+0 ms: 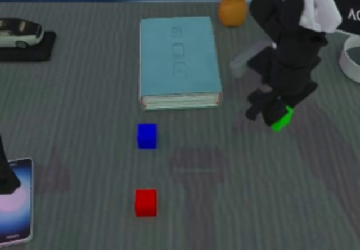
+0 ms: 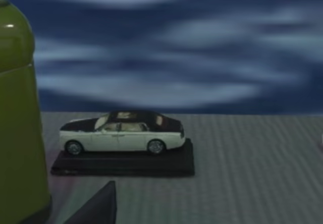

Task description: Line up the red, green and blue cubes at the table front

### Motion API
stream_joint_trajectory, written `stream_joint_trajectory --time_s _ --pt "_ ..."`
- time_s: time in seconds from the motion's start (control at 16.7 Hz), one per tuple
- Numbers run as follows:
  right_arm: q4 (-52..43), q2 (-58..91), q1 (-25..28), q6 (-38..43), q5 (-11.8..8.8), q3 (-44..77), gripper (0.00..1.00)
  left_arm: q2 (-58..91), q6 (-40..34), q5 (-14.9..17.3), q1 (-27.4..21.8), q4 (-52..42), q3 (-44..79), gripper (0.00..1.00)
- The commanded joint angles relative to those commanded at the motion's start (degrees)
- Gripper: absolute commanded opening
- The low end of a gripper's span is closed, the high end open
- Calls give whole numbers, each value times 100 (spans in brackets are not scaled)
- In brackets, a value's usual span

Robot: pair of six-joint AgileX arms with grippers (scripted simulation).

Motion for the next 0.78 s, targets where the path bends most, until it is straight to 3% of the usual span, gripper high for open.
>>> stream_joint_trajectory --time_s 0.48,0.78 --pt "-174 -69 90 191 3 128 0 0 0 0 0 0 0 100" --pt "-248 -151 746 1671 27 75 0 0 0 0 0 0 0 100"
